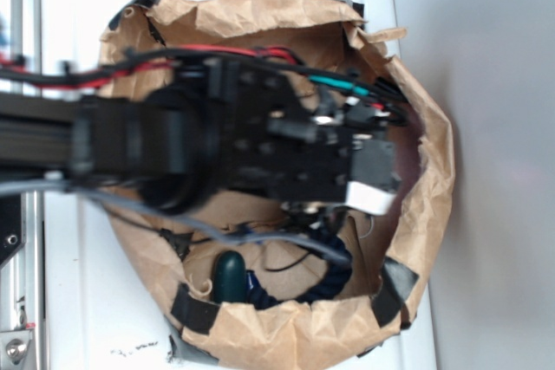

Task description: Grab the gray animal.

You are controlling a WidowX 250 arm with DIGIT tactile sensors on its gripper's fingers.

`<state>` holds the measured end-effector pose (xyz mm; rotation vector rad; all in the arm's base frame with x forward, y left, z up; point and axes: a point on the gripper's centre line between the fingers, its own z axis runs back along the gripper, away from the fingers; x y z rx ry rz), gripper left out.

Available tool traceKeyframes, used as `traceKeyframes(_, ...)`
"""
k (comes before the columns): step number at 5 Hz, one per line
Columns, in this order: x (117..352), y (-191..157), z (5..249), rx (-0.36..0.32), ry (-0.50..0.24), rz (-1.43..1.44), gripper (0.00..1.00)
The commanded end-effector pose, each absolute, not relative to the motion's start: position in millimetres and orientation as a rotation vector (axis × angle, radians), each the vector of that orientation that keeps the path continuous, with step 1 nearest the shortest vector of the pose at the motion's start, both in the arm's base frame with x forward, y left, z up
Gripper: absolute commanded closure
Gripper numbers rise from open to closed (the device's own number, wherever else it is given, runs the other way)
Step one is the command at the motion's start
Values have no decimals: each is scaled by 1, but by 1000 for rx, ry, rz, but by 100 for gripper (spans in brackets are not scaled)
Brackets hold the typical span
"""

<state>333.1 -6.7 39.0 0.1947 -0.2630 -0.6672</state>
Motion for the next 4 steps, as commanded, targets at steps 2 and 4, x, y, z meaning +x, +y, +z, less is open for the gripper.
traceKeyframes(2,357,-17,58,169,-393,-655,100)
traceKeyframes(4,301,-17,138,-154,-258,-750,100)
